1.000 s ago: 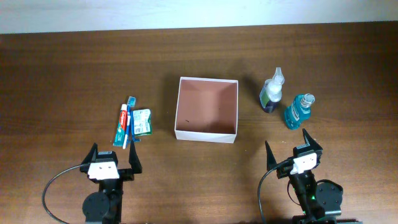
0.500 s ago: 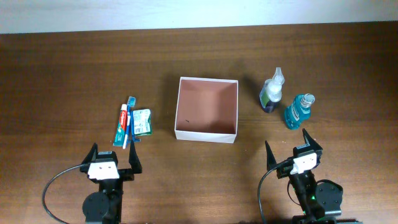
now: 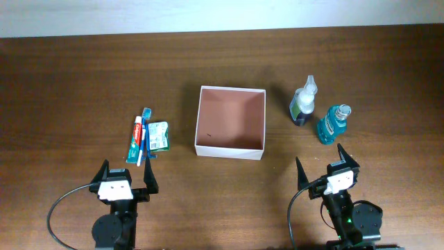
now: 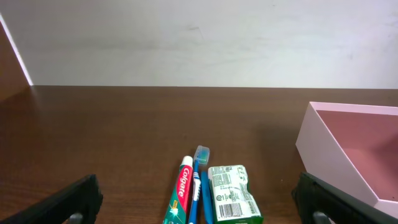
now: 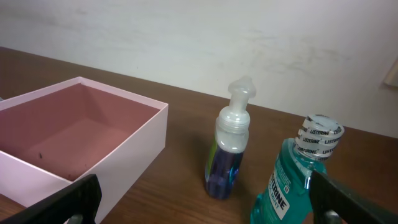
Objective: Pack container
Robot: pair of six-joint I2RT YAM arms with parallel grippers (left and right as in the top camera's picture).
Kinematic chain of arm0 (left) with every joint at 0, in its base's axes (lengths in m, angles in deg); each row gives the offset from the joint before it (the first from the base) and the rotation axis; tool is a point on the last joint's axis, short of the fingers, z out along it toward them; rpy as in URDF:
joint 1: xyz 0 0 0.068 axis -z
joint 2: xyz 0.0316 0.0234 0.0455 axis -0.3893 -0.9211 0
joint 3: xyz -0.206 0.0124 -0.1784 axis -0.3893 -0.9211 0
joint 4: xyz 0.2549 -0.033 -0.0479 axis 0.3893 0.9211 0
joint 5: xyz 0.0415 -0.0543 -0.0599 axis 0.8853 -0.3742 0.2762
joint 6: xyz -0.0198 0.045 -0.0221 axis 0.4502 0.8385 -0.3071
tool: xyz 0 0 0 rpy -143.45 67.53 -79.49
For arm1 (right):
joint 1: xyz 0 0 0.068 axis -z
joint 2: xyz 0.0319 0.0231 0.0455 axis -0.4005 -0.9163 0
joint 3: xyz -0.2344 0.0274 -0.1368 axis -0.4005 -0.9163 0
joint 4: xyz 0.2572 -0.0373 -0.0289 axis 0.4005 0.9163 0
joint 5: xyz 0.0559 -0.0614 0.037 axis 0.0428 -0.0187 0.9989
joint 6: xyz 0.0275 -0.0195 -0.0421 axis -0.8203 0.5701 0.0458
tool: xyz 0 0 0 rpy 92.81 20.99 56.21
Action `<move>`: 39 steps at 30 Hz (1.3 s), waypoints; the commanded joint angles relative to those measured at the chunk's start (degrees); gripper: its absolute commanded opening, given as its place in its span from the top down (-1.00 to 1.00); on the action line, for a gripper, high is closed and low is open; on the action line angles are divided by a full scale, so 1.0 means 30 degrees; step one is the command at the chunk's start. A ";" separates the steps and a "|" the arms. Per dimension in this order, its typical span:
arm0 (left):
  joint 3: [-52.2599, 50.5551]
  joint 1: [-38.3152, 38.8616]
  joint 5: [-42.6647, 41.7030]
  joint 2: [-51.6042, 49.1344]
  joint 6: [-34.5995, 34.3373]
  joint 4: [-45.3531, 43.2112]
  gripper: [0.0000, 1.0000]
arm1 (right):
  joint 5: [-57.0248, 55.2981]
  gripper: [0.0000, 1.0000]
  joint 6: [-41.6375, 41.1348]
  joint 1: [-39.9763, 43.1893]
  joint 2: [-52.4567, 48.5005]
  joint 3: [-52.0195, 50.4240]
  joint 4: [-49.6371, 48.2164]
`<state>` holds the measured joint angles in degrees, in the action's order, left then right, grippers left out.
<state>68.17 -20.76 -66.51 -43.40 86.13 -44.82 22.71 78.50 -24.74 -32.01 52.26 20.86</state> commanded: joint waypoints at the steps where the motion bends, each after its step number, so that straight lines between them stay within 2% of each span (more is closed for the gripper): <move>1: -0.0146 -0.0102 -0.0262 0.0160 0.0372 -0.0044 -0.99 | -0.0044 -0.97 -0.0073 0.0168 0.0095 -0.0131 0.0029; 32: -0.0146 -0.0102 -0.0299 0.0160 0.0364 -0.0058 -0.99 | -0.0044 -0.97 -0.0073 0.0168 0.0095 -0.0131 0.0022; 35: -0.0124 -0.0095 -0.1894 0.0138 0.0350 0.0102 -0.99 | -0.0044 -0.97 -0.0073 0.0168 0.0095 -0.0131 0.0029; 39: -0.0124 -0.0102 -0.5530 -0.0036 0.0153 -0.0364 -0.99 | -0.0044 -0.97 -0.0073 0.0168 0.0095 -0.0131 0.0029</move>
<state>68.17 -20.76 -72.19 -43.42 86.11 -44.86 22.71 78.50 -24.74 -32.01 52.28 20.86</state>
